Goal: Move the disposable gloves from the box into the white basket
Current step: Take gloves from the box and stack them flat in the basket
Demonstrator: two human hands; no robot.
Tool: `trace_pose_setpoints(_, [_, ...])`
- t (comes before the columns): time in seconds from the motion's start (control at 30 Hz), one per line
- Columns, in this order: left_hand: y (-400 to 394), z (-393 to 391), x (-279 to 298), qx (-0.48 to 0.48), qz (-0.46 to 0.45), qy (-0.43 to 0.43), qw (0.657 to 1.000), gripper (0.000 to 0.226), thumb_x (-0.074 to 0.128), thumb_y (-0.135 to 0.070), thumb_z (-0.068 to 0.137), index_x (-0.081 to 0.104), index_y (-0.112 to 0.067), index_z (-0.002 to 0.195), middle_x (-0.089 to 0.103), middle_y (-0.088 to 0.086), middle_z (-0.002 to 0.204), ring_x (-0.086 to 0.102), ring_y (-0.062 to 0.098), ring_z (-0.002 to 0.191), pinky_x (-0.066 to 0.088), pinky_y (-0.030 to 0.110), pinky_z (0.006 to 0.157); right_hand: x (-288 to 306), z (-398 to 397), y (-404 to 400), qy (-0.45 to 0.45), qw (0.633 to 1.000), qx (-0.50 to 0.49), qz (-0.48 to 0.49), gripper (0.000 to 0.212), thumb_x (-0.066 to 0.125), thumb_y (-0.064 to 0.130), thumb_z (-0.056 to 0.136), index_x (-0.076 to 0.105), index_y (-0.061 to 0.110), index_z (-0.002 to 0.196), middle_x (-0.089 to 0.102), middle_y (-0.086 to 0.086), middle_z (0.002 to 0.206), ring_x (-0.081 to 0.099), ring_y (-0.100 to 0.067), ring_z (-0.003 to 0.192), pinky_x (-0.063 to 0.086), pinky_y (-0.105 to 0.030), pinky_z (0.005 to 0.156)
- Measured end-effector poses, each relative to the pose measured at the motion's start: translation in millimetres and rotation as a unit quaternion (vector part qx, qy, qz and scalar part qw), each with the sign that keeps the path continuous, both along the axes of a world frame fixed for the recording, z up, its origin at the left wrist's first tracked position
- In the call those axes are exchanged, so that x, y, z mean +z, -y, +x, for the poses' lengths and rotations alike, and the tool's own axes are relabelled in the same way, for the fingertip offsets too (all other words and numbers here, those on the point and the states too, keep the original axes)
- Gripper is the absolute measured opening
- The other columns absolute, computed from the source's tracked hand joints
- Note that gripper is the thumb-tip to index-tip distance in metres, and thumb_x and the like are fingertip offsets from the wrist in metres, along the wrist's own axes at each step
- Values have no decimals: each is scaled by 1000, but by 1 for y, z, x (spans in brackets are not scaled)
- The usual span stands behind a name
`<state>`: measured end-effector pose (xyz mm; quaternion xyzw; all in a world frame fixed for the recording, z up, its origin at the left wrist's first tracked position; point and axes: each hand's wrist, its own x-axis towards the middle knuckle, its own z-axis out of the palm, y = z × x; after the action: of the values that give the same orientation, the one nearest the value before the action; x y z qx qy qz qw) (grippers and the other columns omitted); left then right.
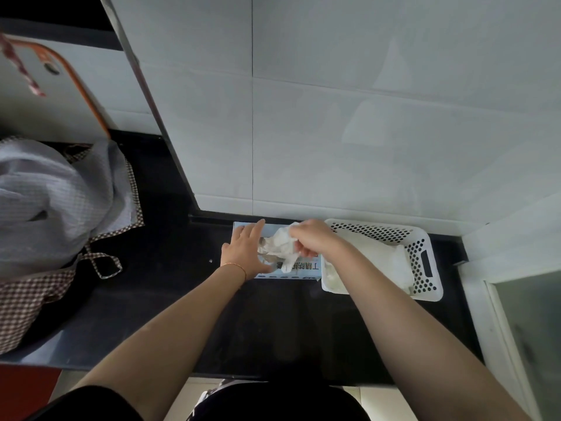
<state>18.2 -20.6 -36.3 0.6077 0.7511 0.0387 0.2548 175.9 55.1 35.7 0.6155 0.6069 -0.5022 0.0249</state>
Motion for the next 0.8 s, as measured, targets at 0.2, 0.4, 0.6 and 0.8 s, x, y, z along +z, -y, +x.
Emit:
trace_pose_setpoints(0.2, [0,0,-2,3,-10,5,1000,119,73,-66,65,3,-32,154,23,-7,157,15,17,146,40,52,105,36,-13,-10,-150,983,-101,43,17,48,18,83,57,9,72,63,-6,66,52,-18,54,45,-28,53])
trace_pose_setpoints(0.4, [-3,1,9,35,10,66,997,101,74,-52,74,14,-32,153,29,-6,154,22,20,144,31,50,109,33,-4,-14,-145,977,-132,88,15,50,16,82,58,8,72,64,-5,71,56,-17,61,50,-30,60])
trace_pose_setpoints(0.6, [-17,17,29,-6,194,131,972,40,68,-33,86,59,-25,124,58,-5,124,48,21,117,40,35,98,22,2,-13,-115,983,-100,98,18,61,17,83,65,0,90,66,-6,78,64,-15,71,57,-34,71])
trace_pose_setpoints(0.8, [-13,6,27,-4,2,58,998,35,57,-36,91,58,-27,126,62,7,113,57,26,104,47,36,92,42,1,-13,-208,946,-211,132,22,51,20,73,54,-2,76,53,-10,75,59,-21,63,48,-33,66])
